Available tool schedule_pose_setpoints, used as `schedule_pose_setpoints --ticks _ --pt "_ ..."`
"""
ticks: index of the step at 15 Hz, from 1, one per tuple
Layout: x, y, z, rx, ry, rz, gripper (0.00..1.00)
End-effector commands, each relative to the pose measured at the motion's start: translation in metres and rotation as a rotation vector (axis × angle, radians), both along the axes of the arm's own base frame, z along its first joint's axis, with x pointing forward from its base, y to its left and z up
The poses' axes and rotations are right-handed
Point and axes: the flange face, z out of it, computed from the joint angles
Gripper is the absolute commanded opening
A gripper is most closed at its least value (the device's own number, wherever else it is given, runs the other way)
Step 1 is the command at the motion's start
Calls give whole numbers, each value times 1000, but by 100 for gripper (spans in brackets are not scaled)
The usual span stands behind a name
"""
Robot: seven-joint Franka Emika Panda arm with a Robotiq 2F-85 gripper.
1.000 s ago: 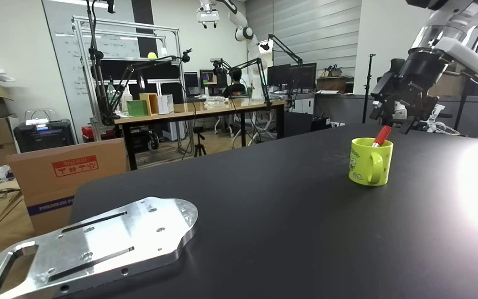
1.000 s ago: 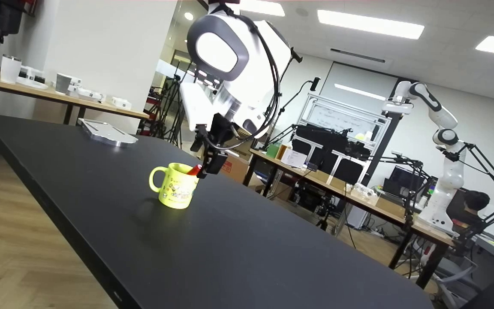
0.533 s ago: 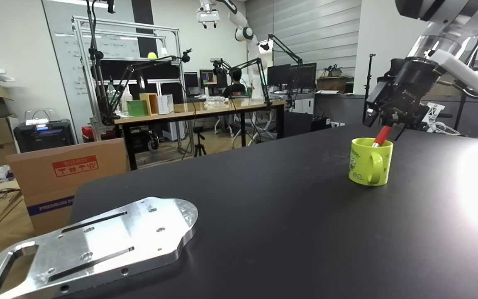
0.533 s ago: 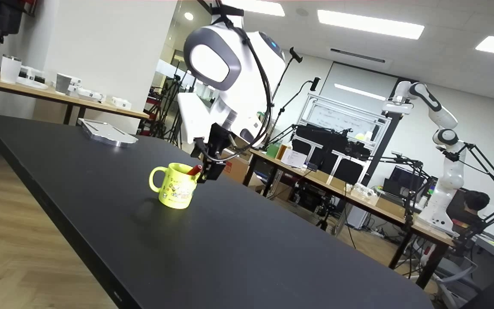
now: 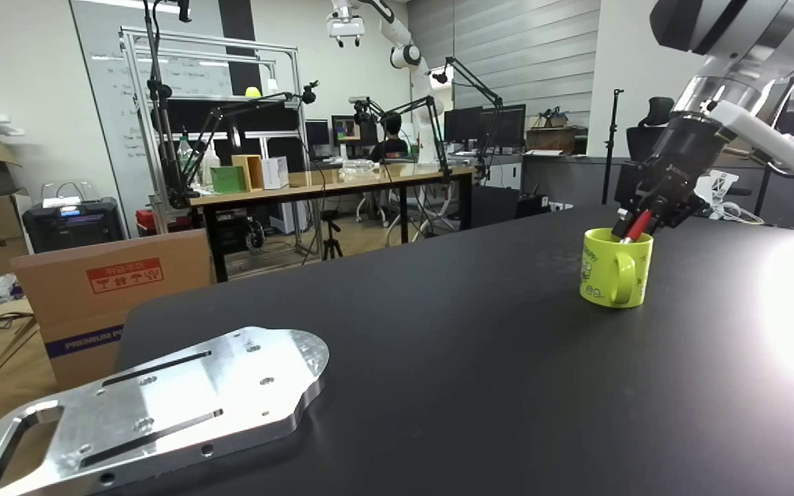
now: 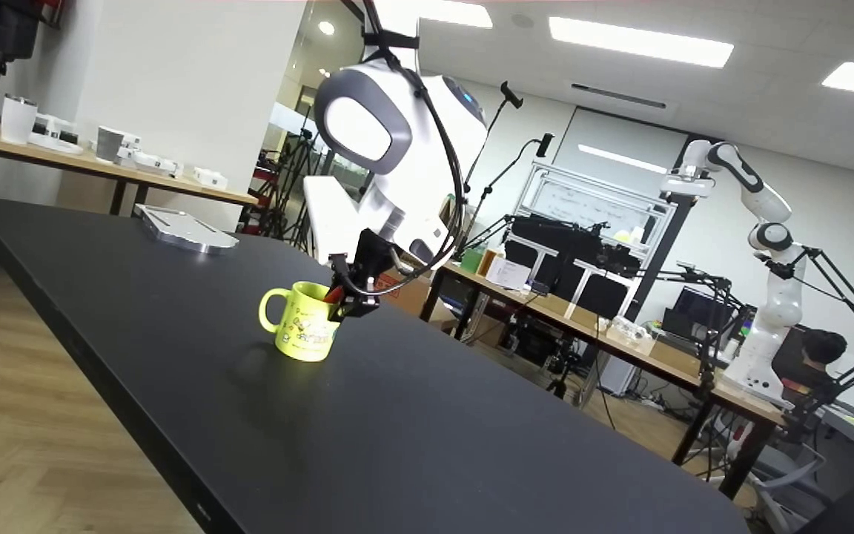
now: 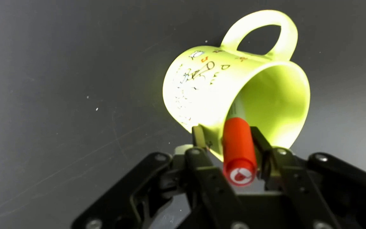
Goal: Remove the marker from the cup and put it on the table
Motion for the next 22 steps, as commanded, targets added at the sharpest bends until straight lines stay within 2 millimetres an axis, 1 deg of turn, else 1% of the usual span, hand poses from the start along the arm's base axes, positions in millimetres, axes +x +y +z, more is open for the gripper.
schedule_pose_setpoints --ticks 1,2,3,4,6,7,8,10,11,15,17,18,20,22 --pt "9 -2 1 -15 1 -33 10" --pt "9 -2 2 -18 3 -32 9" --pt "9 -3 2 -23 4 -31 6" --pt "9 -4 3 -26 6 -31 0" --pt "9 -4 5 -34 14 -35 0" --pt "8 -3 6 -34 22 -31 36" --pt "8 -2 7 -39 26 -32 36" --pt "8 1 10 -43 31 -35 49" --pt "8 3 11 -48 36 -43 57" --pt "7 15 22 -76 60 -97 83" --pt "7 23 30 -77 51 -184 97" --pt "6 27 34 -74 50 -237 99" --pt "0 37 37 -98 57 -308 100" --pt "-10 47 38 -117 84 -322 100"
